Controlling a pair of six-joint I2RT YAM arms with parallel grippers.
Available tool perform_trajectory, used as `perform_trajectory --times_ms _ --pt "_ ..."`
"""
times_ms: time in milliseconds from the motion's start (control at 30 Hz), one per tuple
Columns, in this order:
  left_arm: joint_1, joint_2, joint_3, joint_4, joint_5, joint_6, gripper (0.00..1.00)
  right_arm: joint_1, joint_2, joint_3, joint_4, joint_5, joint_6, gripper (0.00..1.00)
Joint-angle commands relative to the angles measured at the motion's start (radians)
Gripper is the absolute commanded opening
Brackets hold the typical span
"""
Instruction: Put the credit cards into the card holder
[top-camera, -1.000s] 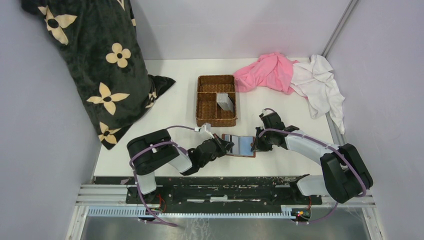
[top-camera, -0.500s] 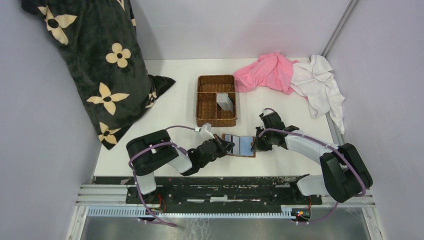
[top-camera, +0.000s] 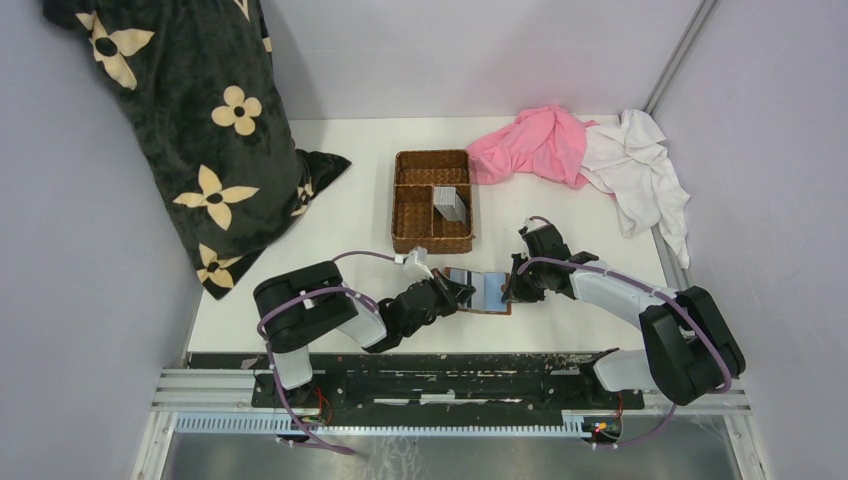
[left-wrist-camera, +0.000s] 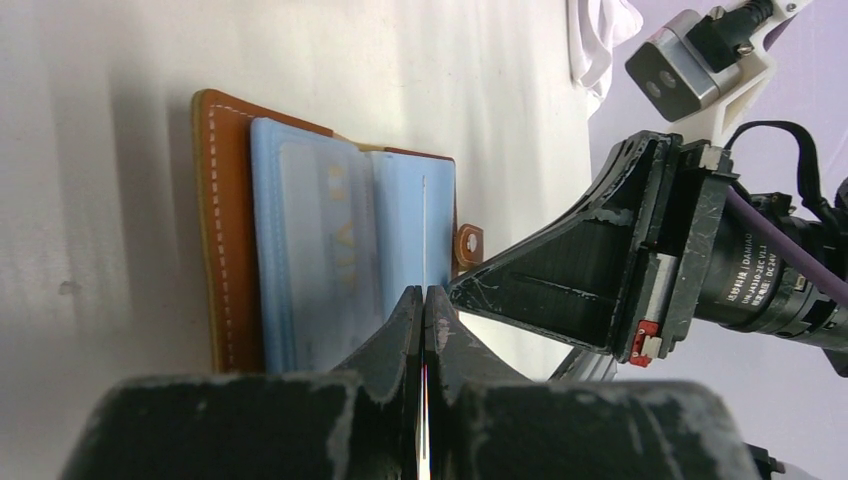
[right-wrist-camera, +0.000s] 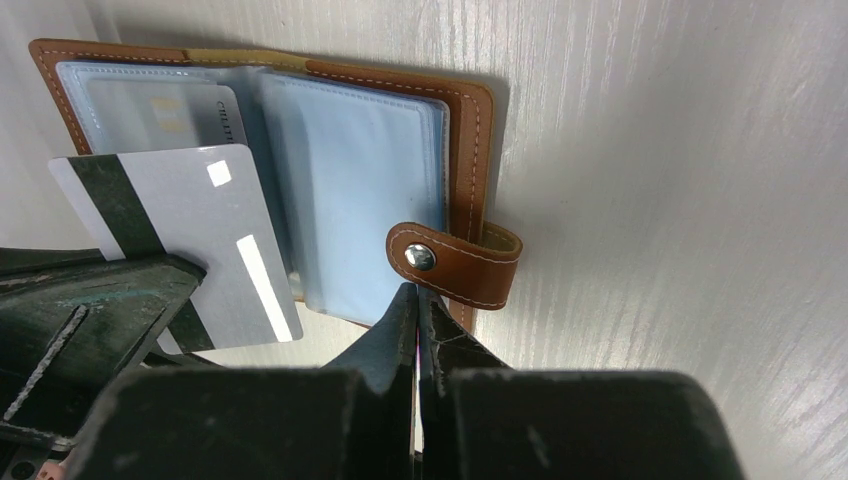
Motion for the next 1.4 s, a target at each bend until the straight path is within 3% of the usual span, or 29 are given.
perform_trajectory --times_ms 0,400,1367 --pt "-0.008 -0.003 0.036 0.035 -0.038 -0.021 0.03 -0.006 0.001 -0.007 0.025 0.003 -0.002 0.01" --pt "-0.022 -0.018 0.055 -0.067 -0.118 0.005 0.03 -0.009 -0.005 -0.008 0.025 -0.001 -0.004 0.01" --pt "-0.045 0.038 0.079 -0.093 -0.173 0.018 0.03 -0.014 0.026 -0.021 0.054 -0.018 -0.005 0.01"
